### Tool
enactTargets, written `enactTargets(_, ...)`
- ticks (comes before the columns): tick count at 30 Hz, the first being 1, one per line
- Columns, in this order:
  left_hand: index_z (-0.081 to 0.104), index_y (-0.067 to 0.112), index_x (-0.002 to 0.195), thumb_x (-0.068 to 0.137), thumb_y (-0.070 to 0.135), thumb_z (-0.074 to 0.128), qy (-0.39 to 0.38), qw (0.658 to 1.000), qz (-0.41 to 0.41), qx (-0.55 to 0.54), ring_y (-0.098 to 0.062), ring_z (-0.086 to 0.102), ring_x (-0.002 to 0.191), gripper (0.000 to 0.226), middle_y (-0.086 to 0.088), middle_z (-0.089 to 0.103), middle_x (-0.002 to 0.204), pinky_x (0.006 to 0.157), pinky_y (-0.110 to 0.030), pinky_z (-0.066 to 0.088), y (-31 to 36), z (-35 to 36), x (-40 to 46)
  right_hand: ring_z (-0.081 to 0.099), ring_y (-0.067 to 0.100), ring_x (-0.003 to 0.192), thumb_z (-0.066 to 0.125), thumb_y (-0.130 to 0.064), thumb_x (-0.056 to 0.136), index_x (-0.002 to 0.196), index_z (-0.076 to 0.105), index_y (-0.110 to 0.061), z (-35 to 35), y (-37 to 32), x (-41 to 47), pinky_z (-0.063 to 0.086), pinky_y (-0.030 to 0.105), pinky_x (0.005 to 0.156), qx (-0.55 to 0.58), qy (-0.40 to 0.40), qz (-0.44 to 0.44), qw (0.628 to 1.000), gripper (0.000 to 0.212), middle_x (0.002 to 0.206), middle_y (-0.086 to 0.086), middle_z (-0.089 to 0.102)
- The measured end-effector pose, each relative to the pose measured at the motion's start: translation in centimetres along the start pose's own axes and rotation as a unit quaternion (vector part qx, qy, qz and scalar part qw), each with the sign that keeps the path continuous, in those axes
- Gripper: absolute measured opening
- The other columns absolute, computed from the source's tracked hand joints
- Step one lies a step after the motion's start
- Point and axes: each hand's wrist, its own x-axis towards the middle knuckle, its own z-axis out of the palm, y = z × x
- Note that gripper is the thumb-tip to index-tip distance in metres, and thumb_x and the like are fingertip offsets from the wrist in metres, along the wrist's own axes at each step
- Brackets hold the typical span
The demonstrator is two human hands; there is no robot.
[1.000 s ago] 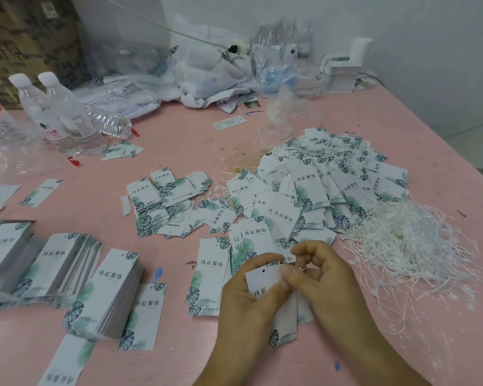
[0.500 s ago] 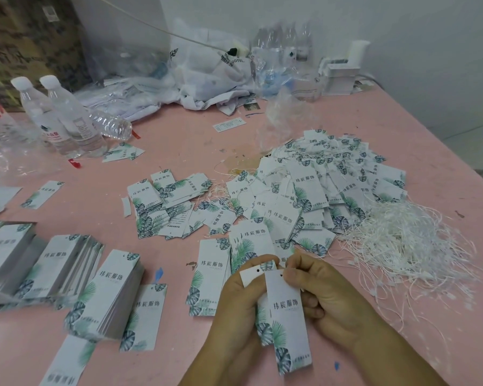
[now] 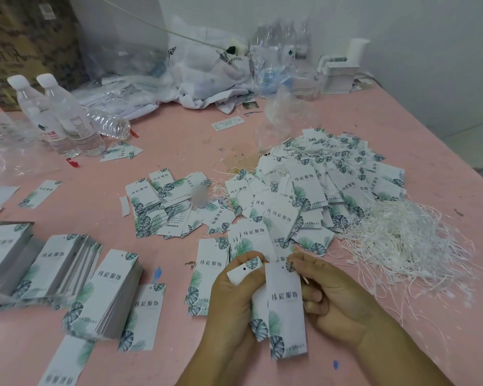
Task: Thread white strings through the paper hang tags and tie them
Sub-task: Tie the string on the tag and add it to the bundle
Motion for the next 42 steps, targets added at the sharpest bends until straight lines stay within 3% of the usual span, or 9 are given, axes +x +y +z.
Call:
enactTargets(7,0.074,0.016,0.09,0.066,0.006,0.079,0.034,0.999,0.019,-0.001,-0.033,0.071,0.078,0.026,-0.022,0.073,0.09,0.074,-0.041,0.056,0.0,-0.3,0.4,0.022,0.001,0.041,0.096,-0.004,0.045,0.088,0.064,-0.007,-0.1,-1.1,0.1,0.017,0.013,0.03,0.143,0.009,-0.075,0.987,0.053,0.07,0.002,0.053)
enactTargets(10,0.073,0.018,0.091,0.068,0.012,0.08,0.061,0.996,0.051,0.038,-0.037,0.072,0.08,0.025,-0.024,0.074,0.095,0.074,-0.051,0.058,-0.4,-0.4,0.0,0.016,0.001,0.042,0.078,-0.012,0.073,0.085,0.063,-0.014,-0.4,-1.8,-0.1,0.015,0.014,0.031,0.158,0.058,-0.141,0.976,0.019,0.057,-0.006,0.045)
enactTargets(13,0.069,0.026,0.095,0.076,0.028,0.077,0.077,0.975,0.133,0.161,-0.036,0.073,0.082,0.021,-0.017,0.076,0.091,0.072,-0.059,0.057,-0.8,-0.5,-0.5,0.027,0.005,0.04,0.057,-0.024,0.089,0.087,0.066,-0.017,-0.1,-2.0,-1.1,0.02,0.018,0.034,-0.04,0.132,-0.273,0.952,0.011,0.056,-0.003,0.044)
enactTargets(15,0.069,0.028,0.095,0.074,0.034,0.077,0.075,0.967,0.159,0.184,-0.034,0.074,0.084,0.023,-0.014,0.077,0.092,0.072,-0.057,0.059,-1.0,-0.4,-0.8,0.034,0.008,0.046,0.06,-0.031,0.091,0.092,0.068,-0.022,0.6,-1.0,-1.7,0.026,0.02,0.039,-0.252,0.172,-0.353,0.885,0.012,0.059,-0.003,0.047)
enactTargets(18,0.068,0.025,0.097,0.071,0.032,0.08,0.072,0.977,0.125,0.156,-0.04,0.072,0.081,0.029,-0.021,0.075,0.092,0.074,-0.067,0.055,-1.3,-0.3,-0.5,0.05,0.004,0.056,0.064,-0.043,0.082,0.101,0.069,-0.029,1.4,1.1,-1.7,0.045,0.016,0.052,-0.414,0.161,-0.36,0.821,0.025,0.063,-0.006,0.055)
enactTargets(22,0.07,0.025,0.096,0.067,0.027,0.084,0.062,0.986,0.088,0.128,-0.038,0.069,0.077,0.033,-0.025,0.073,0.089,0.074,-0.06,0.055,-1.3,-0.6,-0.1,0.046,0.001,0.058,0.069,-0.03,0.082,0.093,0.07,-0.039,2.1,2.5,-1.5,0.041,0.009,0.06,-0.546,0.125,-0.35,0.751,0.014,0.063,-0.009,0.048)
enactTargets(28,0.071,0.024,0.094,0.064,0.029,0.086,0.062,0.984,0.088,0.143,-0.038,0.071,0.078,0.034,-0.023,0.074,0.091,0.074,-0.062,0.056,-1.5,-0.7,0.1,0.058,0.015,0.059,0.065,-0.033,0.081,0.092,0.071,-0.04,2.3,2.4,-1.4,0.05,0.02,0.059,-0.475,0.156,-0.3,0.813,0.015,0.067,0.005,0.063)
enactTargets(33,0.071,0.027,0.09,0.063,0.034,0.082,0.057,0.975,0.111,0.184,-0.026,0.07,0.068,0.03,-0.01,0.075,0.081,0.06,-0.039,0.057,-1.4,-0.6,0.0,0.052,0.01,0.055,0.068,-0.036,0.074,0.082,0.074,-0.033,2.0,2.0,-1.2,0.046,0.022,0.053,-0.48,0.172,-0.277,0.814,0.01,0.067,0.015,0.061)
enactTargets(42,0.062,0.04,0.093,0.07,0.018,0.056,0.048,0.962,0.092,0.252,-0.02,0.069,0.072,0.033,-0.006,0.074,0.089,0.061,-0.036,0.056,-1.8,-0.9,0.0,0.047,0.005,0.056,0.068,-0.032,0.078,0.08,0.07,-0.031,1.9,2.5,-1.2,0.043,0.018,0.054,-0.482,0.181,-0.321,0.795,0.003,0.065,0.01,0.058)
